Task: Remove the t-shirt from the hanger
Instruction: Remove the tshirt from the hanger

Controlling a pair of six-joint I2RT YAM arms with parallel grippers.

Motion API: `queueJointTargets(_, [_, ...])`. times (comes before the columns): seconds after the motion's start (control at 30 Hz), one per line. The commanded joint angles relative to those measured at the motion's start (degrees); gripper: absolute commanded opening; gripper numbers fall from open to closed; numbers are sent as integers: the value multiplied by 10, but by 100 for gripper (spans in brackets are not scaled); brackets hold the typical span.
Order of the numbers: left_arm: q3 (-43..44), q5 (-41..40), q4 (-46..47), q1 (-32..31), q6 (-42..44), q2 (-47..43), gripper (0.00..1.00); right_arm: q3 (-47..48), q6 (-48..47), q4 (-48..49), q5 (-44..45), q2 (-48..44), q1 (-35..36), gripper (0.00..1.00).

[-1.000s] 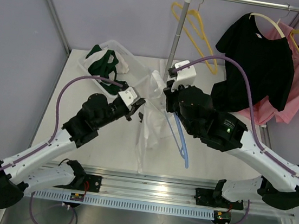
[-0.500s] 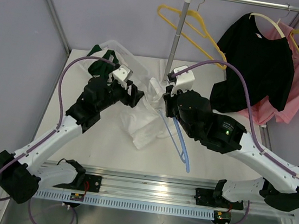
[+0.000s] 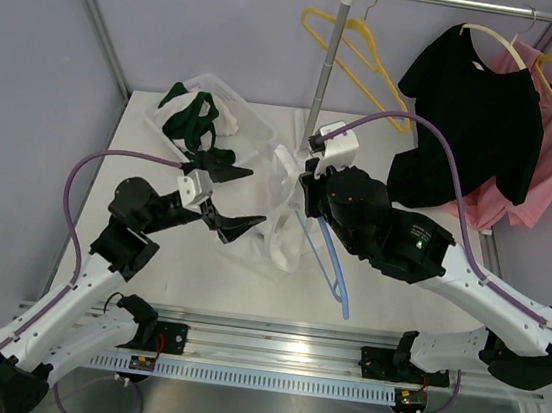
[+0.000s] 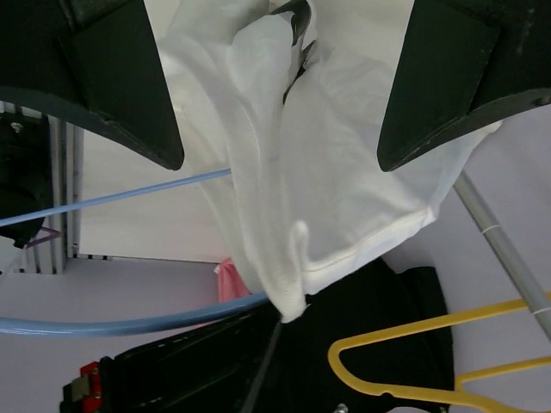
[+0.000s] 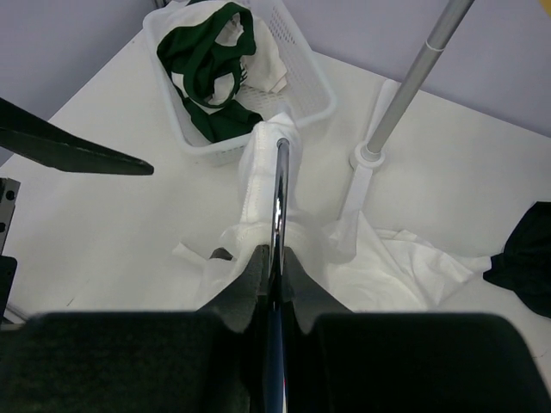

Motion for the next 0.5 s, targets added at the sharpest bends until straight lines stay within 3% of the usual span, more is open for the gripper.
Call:
queueJointTargets(0.0, [-7, 65, 34, -5, 23, 5, 99, 21, 9, 29, -3, 0, 3, 0])
queueJointTargets(0.33, [22, 11, -6, -28, 44, 39, 98, 67, 17, 11, -25, 58, 3, 0])
queueJointTargets(0.43, [33, -7, -23, -34, 54, 47, 88, 82, 17, 9, -27, 76, 4, 0])
queueJointTargets(0.47, [37, -16, -27, -34, 53, 51, 79, 86, 17, 9, -27, 80, 5, 0])
